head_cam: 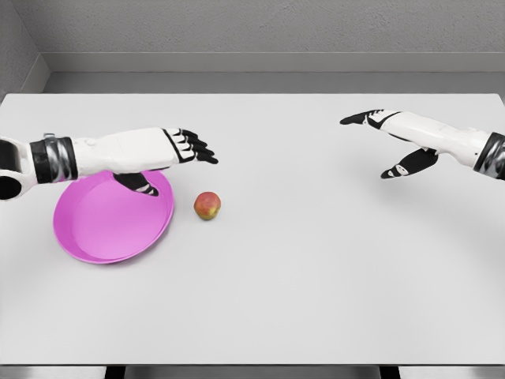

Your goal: Put the apple on the plate with both arms

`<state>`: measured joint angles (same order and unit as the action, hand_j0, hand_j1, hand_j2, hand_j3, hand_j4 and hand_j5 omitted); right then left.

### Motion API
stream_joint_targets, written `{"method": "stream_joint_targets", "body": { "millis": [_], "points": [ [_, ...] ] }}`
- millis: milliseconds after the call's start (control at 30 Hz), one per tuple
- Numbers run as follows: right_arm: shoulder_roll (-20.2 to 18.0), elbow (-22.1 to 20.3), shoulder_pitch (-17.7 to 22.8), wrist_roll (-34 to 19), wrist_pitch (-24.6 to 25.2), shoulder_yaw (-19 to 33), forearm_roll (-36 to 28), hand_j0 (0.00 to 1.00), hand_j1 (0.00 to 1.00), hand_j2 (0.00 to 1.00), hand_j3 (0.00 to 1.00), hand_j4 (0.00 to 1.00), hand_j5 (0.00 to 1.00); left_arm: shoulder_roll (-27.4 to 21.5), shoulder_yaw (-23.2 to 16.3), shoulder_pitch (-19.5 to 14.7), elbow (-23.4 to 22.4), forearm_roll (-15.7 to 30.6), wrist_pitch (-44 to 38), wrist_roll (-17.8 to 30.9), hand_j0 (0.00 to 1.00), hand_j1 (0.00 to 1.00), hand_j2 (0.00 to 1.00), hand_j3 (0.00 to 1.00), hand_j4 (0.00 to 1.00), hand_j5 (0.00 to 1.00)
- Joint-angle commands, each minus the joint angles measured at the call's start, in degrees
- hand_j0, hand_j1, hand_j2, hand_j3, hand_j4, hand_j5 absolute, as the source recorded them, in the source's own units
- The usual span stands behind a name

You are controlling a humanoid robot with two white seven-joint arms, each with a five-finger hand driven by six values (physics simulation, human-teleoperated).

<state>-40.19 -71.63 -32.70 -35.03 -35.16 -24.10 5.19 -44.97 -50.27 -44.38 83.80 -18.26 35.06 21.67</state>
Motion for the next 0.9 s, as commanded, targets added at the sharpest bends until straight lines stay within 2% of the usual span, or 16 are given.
{"method": "stream_joint_targets", "body": {
  "millis": [0, 100, 233, 333, 867],
  "points": [
    [-0.1, 0.0, 0.0, 0.0, 0.2, 0.2, -0.4, 1.00, 1.00, 1.00, 1.00, 1.00, 1.00, 8.0, -3.3, 0.0, -4.9, 0.2, -0.1, 3.2, 1.00, 1.00, 1.00, 1.00, 1.00, 1.00],
    [-0.1, 0.0, 0.0, 0.0, 0.2, 0.2, -0.4, 1.00, 1.00, 1.00, 1.00, 1.00, 1.00, 8.3, -4.0, 0.0, -7.2, 0.2, -0.1, 3.2, 1.00, 1.00, 1.00, 1.00, 1.00, 1.00],
    [-0.1, 0.0, 0.0, 0.0, 0.2, 0.2, -0.4, 1.00, 1.00, 1.00, 1.00, 1.00, 1.00, 8.8, -4.1, 0.0, -7.6, 0.1, -0.1, 3.3, 1.00, 1.00, 1.00, 1.00, 1.00, 1.00],
    [-0.1, 0.0, 0.0, 0.0, 0.2, 0.2, -0.4, 1.00, 1.00, 1.00, 1.00, 1.00, 1.00, 10.5, -4.1, 0.0, -10.1, -2.3, -0.1, 3.3, 1.00, 1.00, 1.00, 1.00, 1.00, 1.00],
    [-0.1, 0.4, 0.0, 0.0, 0.2, 0.2, -0.4, 1.00, 1.00, 1.00, 1.00, 1.00, 1.00, 10.3, -4.7, -0.8, -9.7, -2.5, -0.1, 3.2, 0.99, 0.99, 0.99, 0.99, 0.99, 0.99]
  ]
}}
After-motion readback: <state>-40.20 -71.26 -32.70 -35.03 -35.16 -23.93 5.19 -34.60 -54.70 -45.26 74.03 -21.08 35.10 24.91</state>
